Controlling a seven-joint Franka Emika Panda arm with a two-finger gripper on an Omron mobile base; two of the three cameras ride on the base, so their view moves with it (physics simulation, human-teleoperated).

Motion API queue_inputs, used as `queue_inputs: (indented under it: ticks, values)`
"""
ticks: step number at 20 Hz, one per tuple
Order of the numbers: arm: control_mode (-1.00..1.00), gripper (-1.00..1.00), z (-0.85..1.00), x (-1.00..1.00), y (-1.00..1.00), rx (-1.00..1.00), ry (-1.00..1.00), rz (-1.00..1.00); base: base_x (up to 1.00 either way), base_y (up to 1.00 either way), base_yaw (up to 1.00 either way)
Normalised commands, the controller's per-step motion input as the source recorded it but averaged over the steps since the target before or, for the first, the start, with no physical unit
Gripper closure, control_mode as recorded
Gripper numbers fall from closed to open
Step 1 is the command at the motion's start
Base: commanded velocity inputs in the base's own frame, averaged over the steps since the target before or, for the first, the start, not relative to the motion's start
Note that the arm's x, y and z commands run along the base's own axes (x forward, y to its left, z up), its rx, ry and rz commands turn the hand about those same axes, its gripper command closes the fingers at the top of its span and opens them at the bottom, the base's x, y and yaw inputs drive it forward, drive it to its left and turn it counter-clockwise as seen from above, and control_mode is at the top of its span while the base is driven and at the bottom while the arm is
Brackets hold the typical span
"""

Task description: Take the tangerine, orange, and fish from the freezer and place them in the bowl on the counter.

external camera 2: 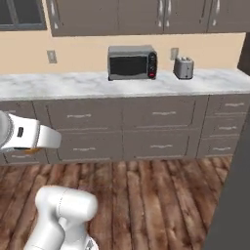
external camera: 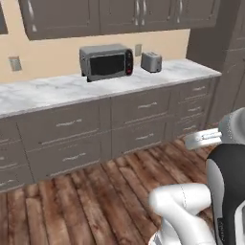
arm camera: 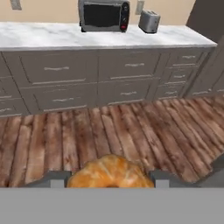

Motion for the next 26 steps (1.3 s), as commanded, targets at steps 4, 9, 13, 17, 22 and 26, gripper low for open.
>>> queue_inputs:
  ticks: [4,9,13,17,22,26]
  values:
    - [1.00,1.00,0.00,0.00,0.00,0.00,0.00,0.00,0.00,0.00,1.00]
    - [1.00,1.00,0.00,0.00,0.00,0.00,0.00,0.00,0.11,-0.06,1.00]
    - [1.00,1.00,0.00,0.00,0.00,0.00,0.00,0.00,0.42,-0.28,0.88]
    - [1.00,1.00,0.00,0.00,0.00,0.00,0.00,0.00,0.52,-0.69,0.68]
    - [1.00,1.00,0.00,0.00,0.00,0.00,0.00,0.00,0.55,-0.64,0.69]
    - [1.00,1.00,0.00,0.00,0.00,0.00,0.00,0.00,0.56,-0.67,0.68]
